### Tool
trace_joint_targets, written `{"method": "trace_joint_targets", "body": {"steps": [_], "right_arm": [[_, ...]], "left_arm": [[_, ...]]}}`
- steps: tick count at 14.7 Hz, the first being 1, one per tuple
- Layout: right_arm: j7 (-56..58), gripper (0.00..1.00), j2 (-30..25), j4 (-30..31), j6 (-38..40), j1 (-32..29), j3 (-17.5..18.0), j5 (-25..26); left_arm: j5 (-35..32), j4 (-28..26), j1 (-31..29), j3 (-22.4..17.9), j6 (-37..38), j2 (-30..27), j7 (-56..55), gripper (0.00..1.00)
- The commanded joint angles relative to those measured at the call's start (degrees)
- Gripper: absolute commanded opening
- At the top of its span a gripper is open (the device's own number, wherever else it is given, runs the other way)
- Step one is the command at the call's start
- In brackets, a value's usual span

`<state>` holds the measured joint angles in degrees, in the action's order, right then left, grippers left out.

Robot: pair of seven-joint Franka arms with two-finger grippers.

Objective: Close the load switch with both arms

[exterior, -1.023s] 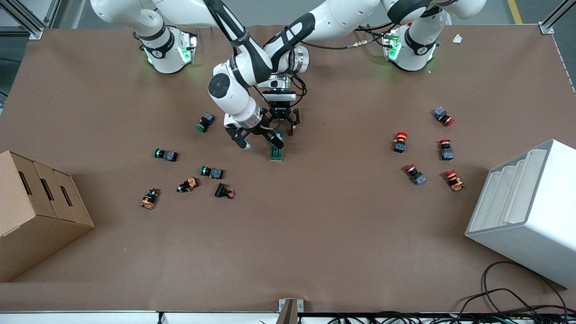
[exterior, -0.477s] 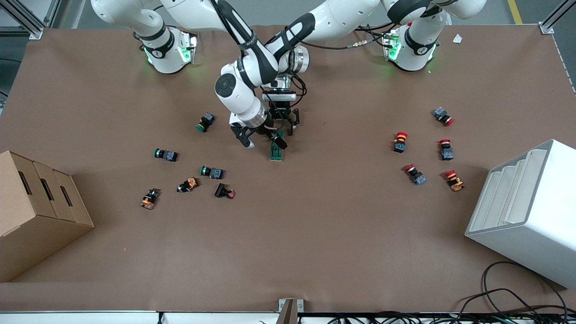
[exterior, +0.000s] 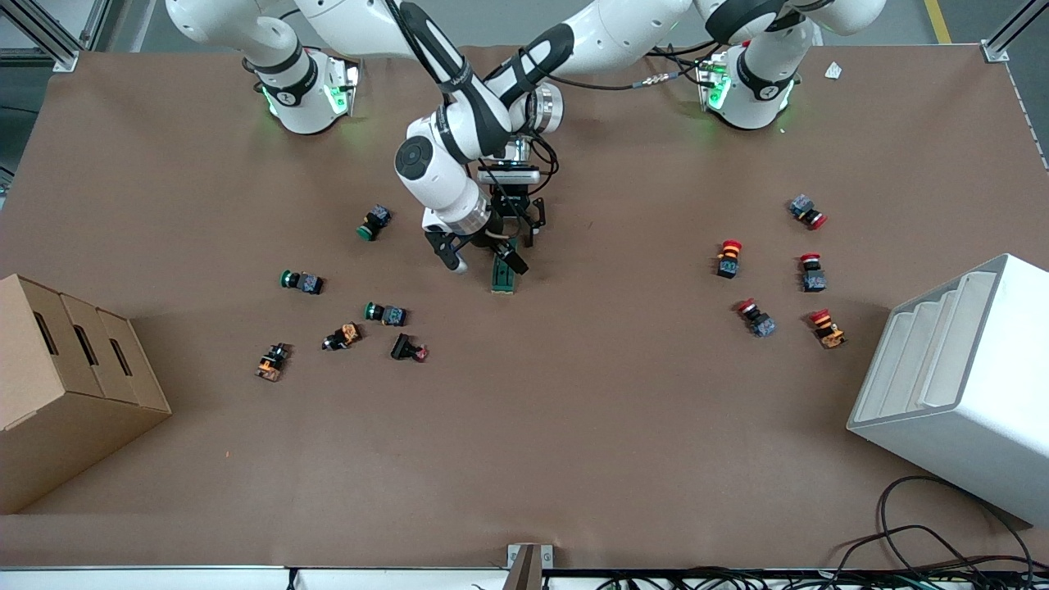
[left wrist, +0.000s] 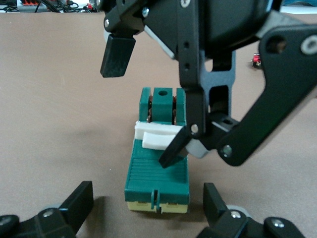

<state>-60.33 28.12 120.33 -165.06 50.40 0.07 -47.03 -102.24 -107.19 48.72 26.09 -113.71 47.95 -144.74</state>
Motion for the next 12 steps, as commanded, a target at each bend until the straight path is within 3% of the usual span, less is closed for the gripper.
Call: {"method": "trace_joint_targets", "body": {"steps": [1,12], "right_arm": [[0.56,1.00,0.80,-3.78,-0.53,-1.79,-0.51,-1.22],[0.91,1.00,3.08,-9.49,-0.09,-4.87,-0.60,-0.52]], "left_arm": [[-0.77,0.22,0.41,0.02,0.34,1.00,-0.55,0.99],[-0.77,0.31,0.23,0.02,0.34,0.83,-0.55,0.99]]}}
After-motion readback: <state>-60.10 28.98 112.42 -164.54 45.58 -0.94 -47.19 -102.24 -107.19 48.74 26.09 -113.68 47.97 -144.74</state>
